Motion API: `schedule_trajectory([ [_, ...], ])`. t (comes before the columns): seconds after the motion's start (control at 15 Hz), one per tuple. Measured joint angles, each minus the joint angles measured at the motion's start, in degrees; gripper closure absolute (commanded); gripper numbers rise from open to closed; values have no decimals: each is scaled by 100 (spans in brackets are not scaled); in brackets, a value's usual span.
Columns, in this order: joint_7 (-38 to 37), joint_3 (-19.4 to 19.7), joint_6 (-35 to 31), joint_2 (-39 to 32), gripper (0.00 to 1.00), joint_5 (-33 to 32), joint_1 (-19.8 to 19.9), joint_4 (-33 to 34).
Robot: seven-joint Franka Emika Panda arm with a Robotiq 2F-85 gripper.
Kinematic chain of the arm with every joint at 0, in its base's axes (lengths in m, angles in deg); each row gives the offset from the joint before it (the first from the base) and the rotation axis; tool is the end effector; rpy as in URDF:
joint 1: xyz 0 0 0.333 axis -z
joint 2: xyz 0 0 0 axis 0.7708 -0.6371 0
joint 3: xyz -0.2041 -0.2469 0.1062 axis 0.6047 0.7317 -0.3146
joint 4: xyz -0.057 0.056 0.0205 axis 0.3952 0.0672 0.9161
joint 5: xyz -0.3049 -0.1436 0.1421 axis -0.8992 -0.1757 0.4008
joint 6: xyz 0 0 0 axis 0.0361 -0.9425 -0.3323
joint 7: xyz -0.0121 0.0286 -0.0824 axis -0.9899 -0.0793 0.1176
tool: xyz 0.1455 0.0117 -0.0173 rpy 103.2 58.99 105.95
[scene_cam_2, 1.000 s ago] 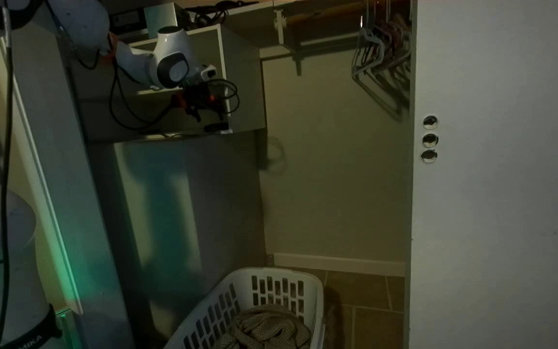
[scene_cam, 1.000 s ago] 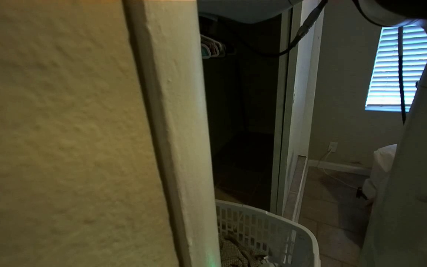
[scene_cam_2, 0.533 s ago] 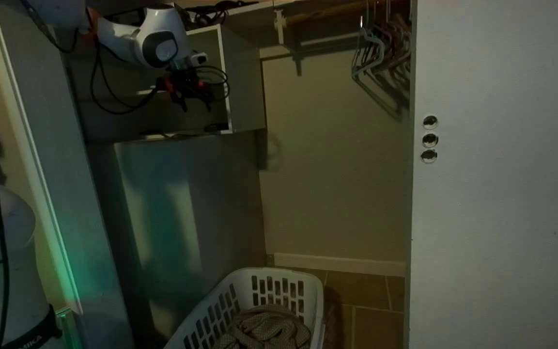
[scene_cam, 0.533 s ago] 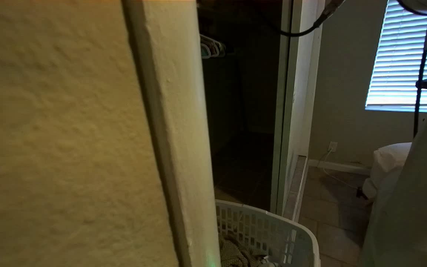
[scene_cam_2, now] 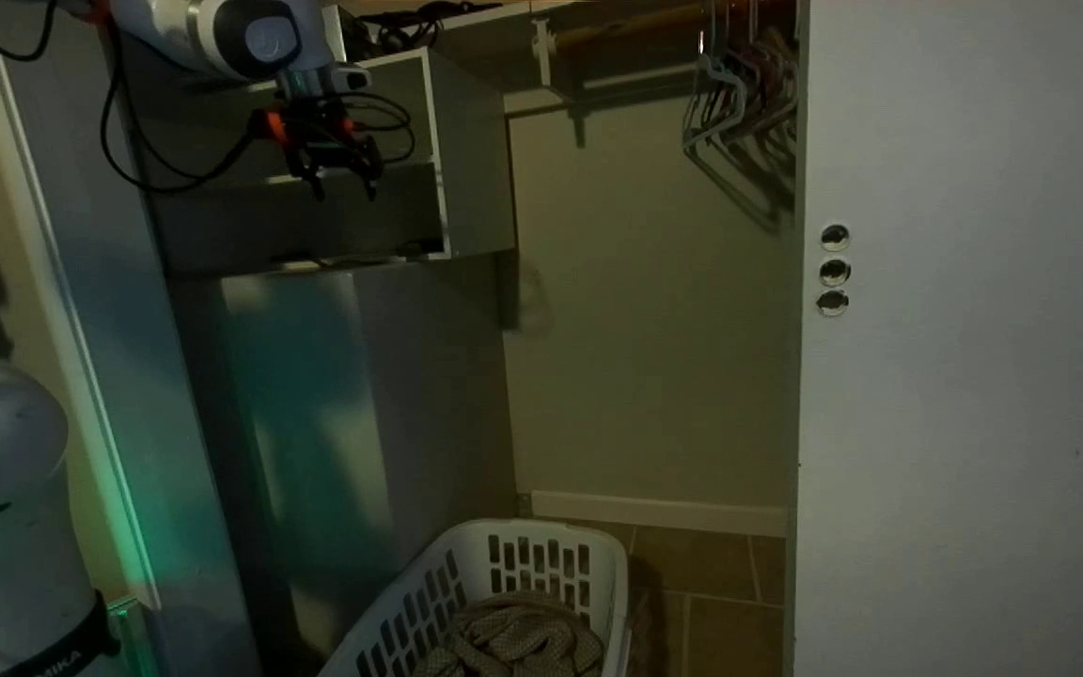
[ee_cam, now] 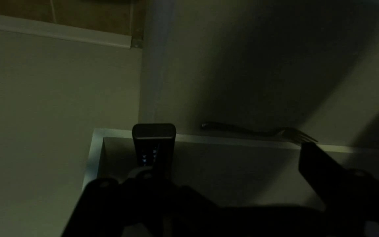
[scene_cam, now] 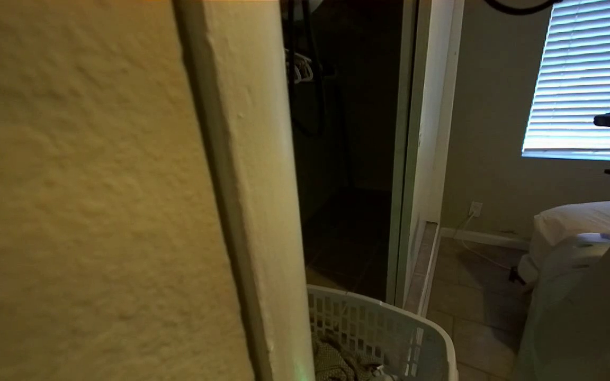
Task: Remove the black remote from the top shelf and put it on the bottom shelf
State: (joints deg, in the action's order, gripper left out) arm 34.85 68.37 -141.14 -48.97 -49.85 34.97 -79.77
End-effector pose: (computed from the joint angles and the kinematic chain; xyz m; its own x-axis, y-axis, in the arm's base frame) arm 0.4111 0.2027 0.6491 0.6631 0.5197 0.5387 0.6535 -0.7529 -0.0781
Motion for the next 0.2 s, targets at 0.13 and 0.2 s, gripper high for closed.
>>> schedule_trajectory([
  [0.13,0,69,114,253,0,0,0,-174],
  [0.2,0,88,127,333,0,0,-1,-230],
])
